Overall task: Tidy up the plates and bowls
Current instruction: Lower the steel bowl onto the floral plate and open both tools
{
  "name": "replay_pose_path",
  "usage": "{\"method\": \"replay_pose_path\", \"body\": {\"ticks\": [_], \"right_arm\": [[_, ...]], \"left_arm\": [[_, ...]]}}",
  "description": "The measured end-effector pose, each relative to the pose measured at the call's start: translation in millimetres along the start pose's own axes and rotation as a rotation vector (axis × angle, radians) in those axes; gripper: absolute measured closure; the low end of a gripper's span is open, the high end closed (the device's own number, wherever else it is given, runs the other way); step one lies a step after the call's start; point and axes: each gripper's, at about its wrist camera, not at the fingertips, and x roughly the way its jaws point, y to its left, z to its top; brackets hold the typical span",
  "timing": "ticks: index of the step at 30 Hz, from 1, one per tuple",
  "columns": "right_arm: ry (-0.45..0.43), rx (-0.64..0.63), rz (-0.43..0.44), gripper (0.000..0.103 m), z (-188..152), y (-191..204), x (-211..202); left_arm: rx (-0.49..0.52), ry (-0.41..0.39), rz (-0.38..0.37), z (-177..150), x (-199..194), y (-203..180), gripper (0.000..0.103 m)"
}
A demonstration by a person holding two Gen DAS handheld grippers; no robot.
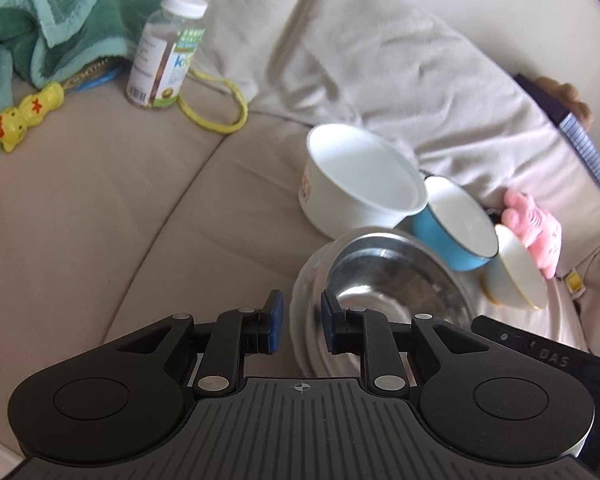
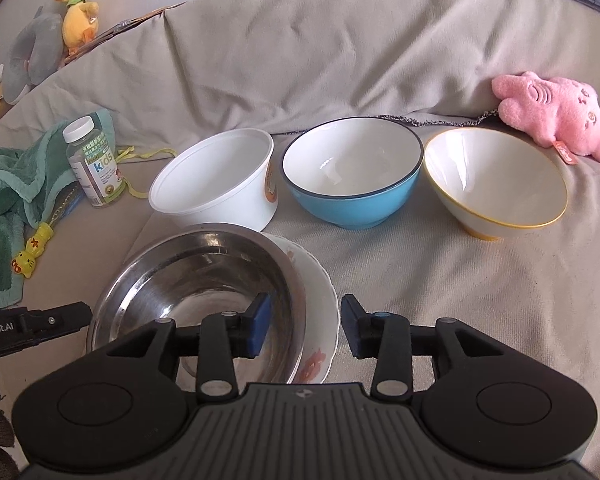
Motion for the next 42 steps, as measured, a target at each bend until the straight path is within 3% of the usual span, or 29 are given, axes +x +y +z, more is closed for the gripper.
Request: {"method": "replay_pose_path", "body": {"ticks": [3,8,12,15,16,19,21,22,24,29,32,37,42], "right_arm": [[0.033,0.045,0.027,0.054,-3,-8,7],[0.120,0.112,0.085,0.051,-11,-21,27],[0.175,0.187,0.163,0.050,-14,-31,41],[0.194,0.213,0.208,0.050,-17,-34,47],[0.197,0.212,0.216,0.050,-18,-34,48],[0.203,0.212,0.234,0.050,-20,-37,50],[0.206,0.211,0.249,0.050,-21,-38,52],[0.206,0.206,0.252,0.050,-21,-38,52],[0.202,0.188,0.250,0.050,-21,-36,51],[0.225,0.186,0.278,0.051,-24,-34,54],[0.238,0.185,0.284,0.056,-28,-32,58],[0.237,0.168,0.283,0.059,-27,-32,58],[0.233,0.156,0.290,0.059,-25,-34,58]], "left_arm": [[-0.050,0.016,-0.028,0,7,8,0.078],[-0.152,0.088,-0.077,10,25,22,0.077],[-0.113,0.141,-0.085,26,36,17,0.077],[-0.062,0.174,-0.150,30,44,12,0.077],[-0.028,0.173,-0.166,30,43,9,0.072],[0.041,0.142,-0.188,27,34,7,0.072],[0.109,0.121,-0.145,25,31,4,0.072],[0.166,0.116,-0.086,24,32,-1,0.072],[0.229,0.124,-0.049,23,37,-5,0.062],[0.205,0.210,-0.080,21,59,1,0.065],[0.172,0.283,-0.121,16,78,2,0.065],[0.167,0.323,-0.107,14,84,-4,0.059],[0.151,0.336,-0.112,14,86,-12,0.043]]}}
